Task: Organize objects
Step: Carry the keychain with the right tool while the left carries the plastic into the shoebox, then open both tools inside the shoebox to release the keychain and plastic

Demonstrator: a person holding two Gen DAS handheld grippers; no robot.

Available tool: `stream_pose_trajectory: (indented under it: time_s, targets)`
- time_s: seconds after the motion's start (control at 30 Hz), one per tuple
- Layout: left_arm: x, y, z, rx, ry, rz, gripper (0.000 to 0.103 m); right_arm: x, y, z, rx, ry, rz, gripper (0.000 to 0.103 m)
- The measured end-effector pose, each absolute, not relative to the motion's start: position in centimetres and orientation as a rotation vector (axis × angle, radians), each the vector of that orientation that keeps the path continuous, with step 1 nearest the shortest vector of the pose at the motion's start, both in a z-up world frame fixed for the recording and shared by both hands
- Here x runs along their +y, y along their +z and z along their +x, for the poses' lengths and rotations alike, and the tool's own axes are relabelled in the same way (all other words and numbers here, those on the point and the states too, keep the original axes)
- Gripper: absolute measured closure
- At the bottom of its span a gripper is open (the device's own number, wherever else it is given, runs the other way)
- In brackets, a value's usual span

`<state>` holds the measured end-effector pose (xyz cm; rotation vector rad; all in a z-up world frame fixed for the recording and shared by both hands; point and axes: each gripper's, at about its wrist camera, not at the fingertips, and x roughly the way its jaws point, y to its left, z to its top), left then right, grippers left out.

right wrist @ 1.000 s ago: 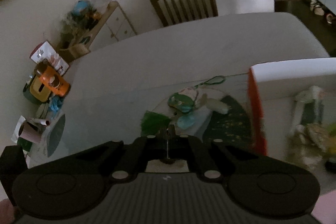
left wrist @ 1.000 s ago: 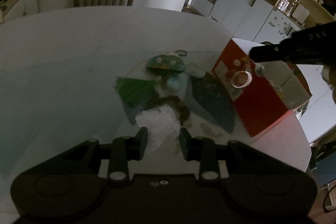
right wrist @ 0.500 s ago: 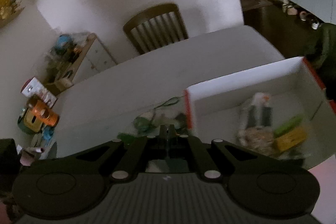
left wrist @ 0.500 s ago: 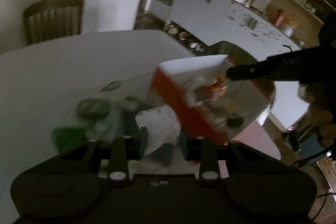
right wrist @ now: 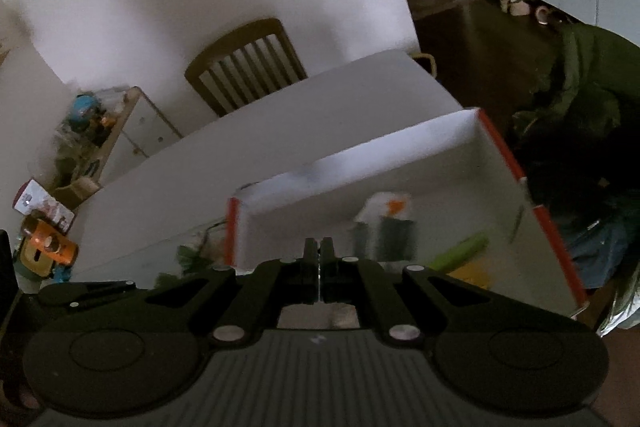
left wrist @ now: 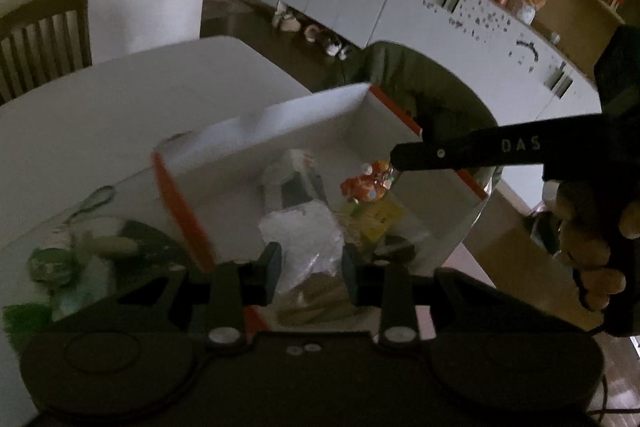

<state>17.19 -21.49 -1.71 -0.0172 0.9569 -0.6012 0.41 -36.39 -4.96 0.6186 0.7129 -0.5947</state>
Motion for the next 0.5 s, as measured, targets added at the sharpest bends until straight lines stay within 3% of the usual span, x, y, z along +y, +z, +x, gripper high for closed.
stream_pose_trajectory:
  time_s: [0.5]
  targets:
    - [-27.9, -5.1, 19.0, 1.037, -0.579, 0.092, 0.072, -42.1, -10.0, -2.2, 0.806, -0.631, 0.625, 0.103]
